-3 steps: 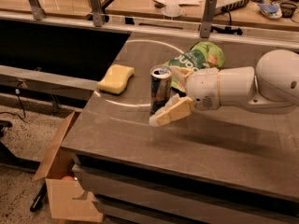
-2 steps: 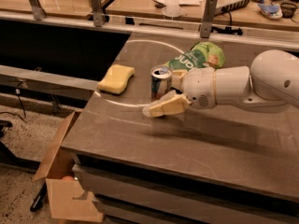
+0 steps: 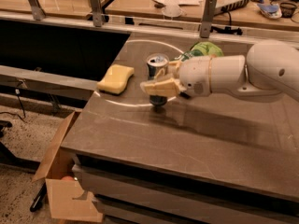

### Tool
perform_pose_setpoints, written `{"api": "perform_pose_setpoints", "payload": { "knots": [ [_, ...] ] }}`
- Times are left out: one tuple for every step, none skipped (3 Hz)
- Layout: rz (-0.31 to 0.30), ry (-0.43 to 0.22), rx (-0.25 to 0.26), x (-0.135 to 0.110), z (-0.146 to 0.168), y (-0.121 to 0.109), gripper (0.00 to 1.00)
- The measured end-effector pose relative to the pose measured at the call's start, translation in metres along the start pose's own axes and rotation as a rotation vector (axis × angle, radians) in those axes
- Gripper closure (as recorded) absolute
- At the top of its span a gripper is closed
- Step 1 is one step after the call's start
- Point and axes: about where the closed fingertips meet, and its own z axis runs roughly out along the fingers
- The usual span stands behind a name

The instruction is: Move redbull can near sponge

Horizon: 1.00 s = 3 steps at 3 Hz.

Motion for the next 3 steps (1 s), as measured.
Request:
{"api": "perform_pose_setpoints", "payload": {
  "knots": [
    [0.013,-0.025,0.07,-0.026,0.004,-0.028,1.0],
    [0.031,-0.026,0.119,-0.032,0.018,-0.05,1.0],
    [0.044,-0.022,0.122,-0.031,0.045,-0.06,1.0]
  ]
}}
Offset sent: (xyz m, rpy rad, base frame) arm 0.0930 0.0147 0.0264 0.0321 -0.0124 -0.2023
